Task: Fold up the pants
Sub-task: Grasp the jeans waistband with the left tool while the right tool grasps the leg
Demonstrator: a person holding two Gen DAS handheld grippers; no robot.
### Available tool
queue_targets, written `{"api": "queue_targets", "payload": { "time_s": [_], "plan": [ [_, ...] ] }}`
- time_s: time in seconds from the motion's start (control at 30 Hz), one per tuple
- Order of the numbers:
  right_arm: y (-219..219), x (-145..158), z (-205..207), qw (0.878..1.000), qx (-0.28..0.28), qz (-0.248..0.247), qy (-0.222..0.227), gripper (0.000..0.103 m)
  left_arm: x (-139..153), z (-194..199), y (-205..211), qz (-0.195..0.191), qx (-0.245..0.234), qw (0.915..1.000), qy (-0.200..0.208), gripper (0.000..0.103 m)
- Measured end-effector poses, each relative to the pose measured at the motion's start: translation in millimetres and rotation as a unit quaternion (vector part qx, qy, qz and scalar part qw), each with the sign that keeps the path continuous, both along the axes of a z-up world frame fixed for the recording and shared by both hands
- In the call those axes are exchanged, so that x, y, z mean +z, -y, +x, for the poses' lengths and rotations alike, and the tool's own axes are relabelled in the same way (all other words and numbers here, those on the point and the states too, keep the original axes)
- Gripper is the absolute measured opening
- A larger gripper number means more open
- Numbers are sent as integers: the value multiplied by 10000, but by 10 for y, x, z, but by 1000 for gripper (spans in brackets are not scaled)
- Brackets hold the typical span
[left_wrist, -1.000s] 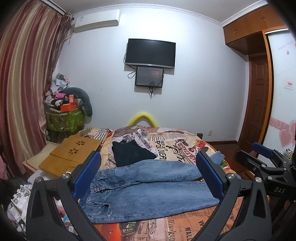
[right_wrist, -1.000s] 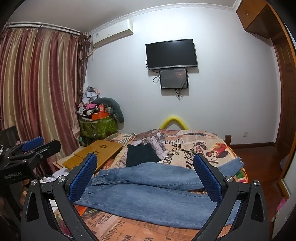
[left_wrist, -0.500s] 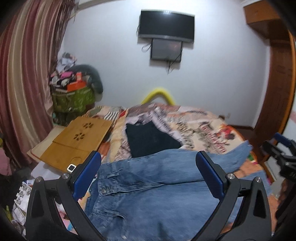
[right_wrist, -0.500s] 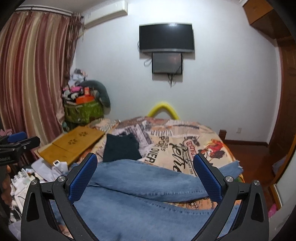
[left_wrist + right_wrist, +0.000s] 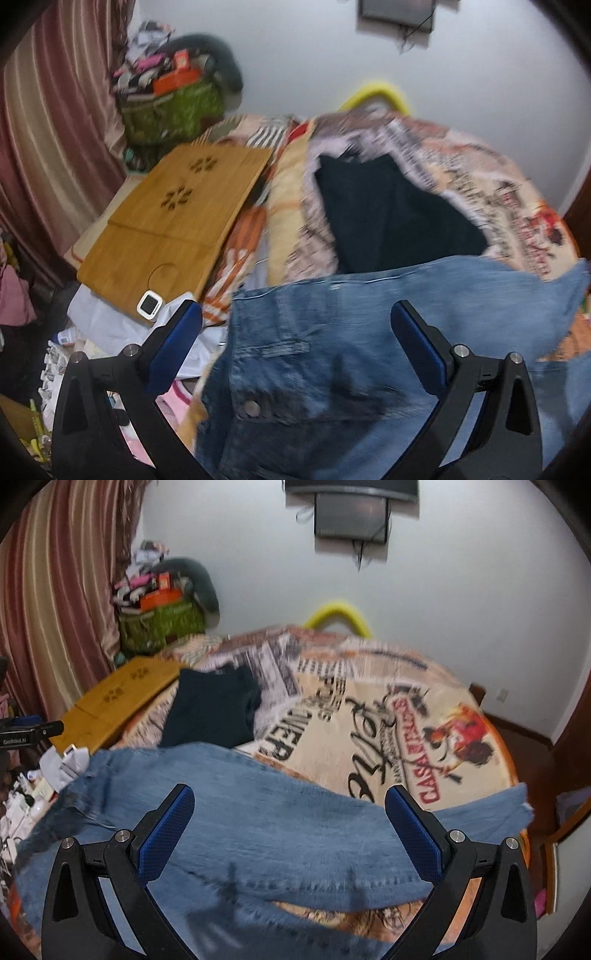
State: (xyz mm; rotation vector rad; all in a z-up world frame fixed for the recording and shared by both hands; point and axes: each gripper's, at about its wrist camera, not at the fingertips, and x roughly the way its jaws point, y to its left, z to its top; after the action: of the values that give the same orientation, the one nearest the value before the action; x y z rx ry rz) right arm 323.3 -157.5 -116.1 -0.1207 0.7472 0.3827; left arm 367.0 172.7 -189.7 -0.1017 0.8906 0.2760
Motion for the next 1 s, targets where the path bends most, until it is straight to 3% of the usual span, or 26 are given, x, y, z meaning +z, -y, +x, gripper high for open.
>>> {"api": "queue_targets", "payload": {
  "time_s": [0.2,0.37,0.5,0.63,0.73,0.83,0.93,1.0],
  "plan": [
    [-84,-336,460,9988,319,-53,-379,96,-613,350,-329,-77,151,9970,-759,99],
    [-187,-600,794,9960,519,-250,-680,84,-994,538,-427,-203,142,9925,-1197,76],
    [-288,-739,1011,9935,694,-204,-885,80,-1209,664,-450,-278,116,9896,-1404,65],
    [-356,-850,1136,9910,858,-61,-1026,78,-1332,747,-469,-569,76,9879,-1439,50],
    [-380,-932,1151,9880,906,92,-1244,70,-1351,767,-454,-742,7,9872,-1411,33],
    [-391,-954,1065,9886,945,68,-1166,67,-1352,771,-368,-565,-47,9876,-1465,24],
    [-389,-974,1009,9892,967,5,-1106,57,-1320,749,-313,-460,-81,9879,-1480,15],
    [-379,-975,977,9896,978,-73,-1054,41,-1303,747,-295,-389,-72,9884,-1467,13]
  ]
}}
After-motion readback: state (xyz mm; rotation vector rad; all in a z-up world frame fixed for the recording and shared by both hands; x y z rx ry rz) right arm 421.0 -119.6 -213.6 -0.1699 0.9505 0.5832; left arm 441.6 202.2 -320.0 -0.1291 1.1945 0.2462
